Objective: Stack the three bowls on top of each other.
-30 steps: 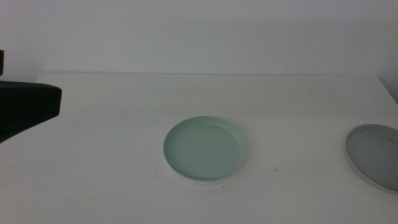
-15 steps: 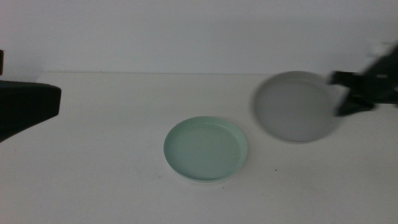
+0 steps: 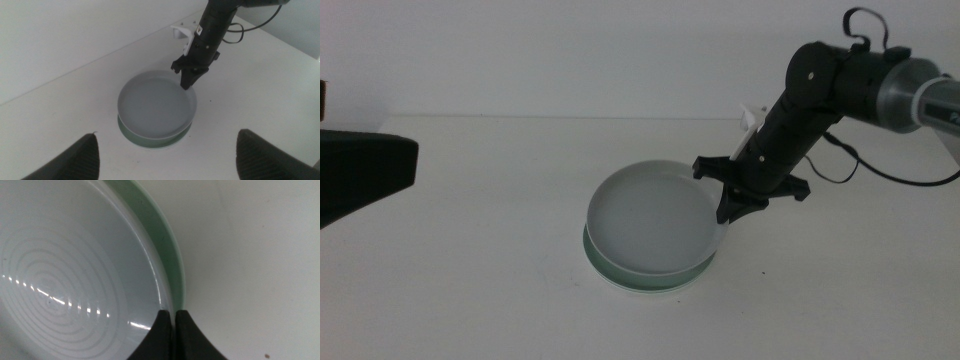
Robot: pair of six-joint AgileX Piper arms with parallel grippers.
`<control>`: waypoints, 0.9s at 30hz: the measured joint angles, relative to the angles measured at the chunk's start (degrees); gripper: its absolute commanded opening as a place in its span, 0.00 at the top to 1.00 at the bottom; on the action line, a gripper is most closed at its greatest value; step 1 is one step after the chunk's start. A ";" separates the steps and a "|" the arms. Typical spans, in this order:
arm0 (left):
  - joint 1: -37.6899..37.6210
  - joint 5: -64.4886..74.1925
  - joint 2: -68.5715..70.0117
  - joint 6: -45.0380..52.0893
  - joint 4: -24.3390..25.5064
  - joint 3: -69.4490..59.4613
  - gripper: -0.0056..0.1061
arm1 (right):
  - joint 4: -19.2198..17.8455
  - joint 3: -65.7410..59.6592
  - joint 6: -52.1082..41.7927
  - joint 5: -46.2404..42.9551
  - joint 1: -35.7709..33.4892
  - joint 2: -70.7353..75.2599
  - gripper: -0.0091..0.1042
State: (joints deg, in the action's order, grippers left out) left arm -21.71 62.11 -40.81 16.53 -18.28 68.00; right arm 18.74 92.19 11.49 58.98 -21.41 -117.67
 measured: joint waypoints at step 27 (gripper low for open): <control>0.00 0.00 0.00 0.00 0.00 0.00 0.11 | 2.58 6.56 -12.72 8.98 1.77 6.99 0.11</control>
State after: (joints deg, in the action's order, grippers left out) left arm -21.71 62.11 -40.81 16.53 -18.28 68.00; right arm 21.31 98.75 -1.22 67.96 -19.64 -110.68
